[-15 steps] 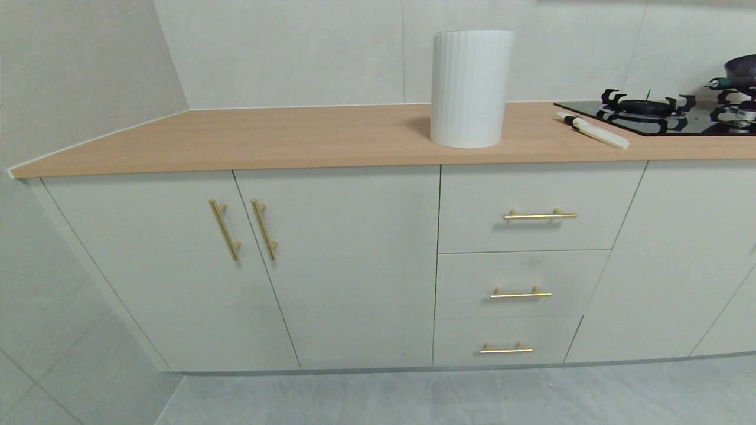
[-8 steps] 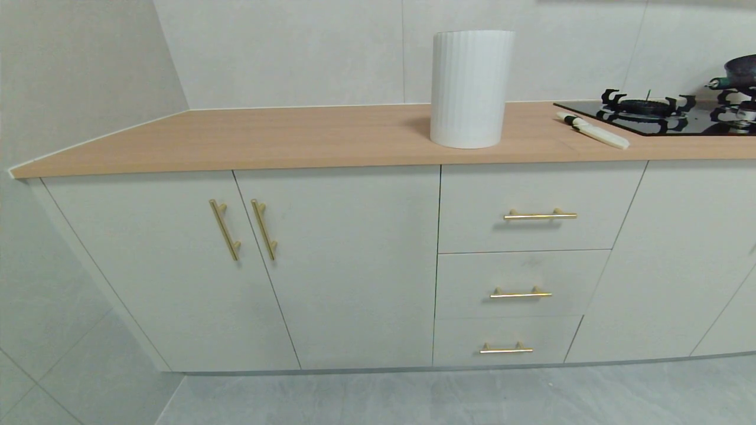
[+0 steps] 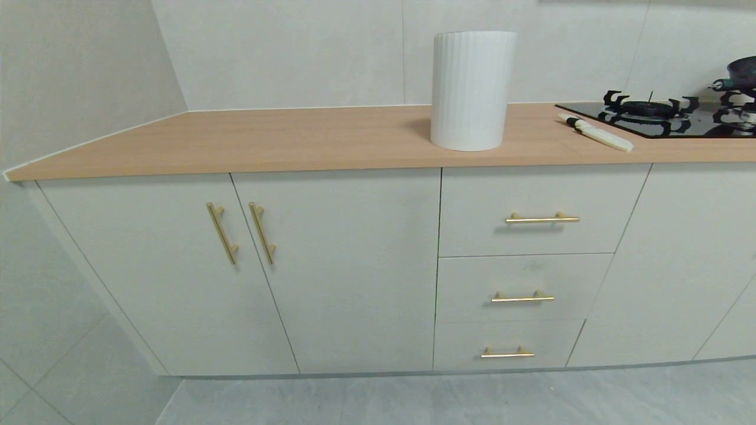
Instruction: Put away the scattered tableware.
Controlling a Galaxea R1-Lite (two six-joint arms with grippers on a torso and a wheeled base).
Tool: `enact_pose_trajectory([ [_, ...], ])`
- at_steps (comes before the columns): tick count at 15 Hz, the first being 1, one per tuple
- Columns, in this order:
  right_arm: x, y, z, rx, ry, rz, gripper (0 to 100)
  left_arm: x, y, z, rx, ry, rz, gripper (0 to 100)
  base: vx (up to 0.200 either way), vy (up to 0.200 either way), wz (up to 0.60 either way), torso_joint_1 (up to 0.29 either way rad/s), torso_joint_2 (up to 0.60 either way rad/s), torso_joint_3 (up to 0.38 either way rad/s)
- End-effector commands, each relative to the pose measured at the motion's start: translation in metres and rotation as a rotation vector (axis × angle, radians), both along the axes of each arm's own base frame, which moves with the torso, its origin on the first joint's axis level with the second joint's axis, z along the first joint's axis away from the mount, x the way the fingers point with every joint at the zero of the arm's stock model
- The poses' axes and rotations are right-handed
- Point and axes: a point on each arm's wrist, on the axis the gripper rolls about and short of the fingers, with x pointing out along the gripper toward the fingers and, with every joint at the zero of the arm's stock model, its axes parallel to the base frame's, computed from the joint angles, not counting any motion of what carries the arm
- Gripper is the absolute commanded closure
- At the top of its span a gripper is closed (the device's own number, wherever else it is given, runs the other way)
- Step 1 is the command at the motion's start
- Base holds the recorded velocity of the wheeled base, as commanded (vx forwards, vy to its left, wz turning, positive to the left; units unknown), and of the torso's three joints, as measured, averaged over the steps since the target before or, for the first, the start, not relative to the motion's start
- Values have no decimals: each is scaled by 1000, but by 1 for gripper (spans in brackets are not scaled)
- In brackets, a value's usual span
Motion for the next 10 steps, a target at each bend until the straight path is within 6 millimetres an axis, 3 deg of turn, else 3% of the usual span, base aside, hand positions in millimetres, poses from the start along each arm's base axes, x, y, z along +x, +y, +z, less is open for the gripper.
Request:
enact_pose_trajectory([
  [1, 0, 0, 0, 0, 4, 1, 0, 0, 0, 0, -1, 0, 0, 0, 200, 0, 0, 7, 2, 7],
  [10, 0, 0, 0, 0, 3, 1, 0, 0, 0, 0, -1, 0, 0, 0, 200, 0, 0, 3, 2, 4],
])
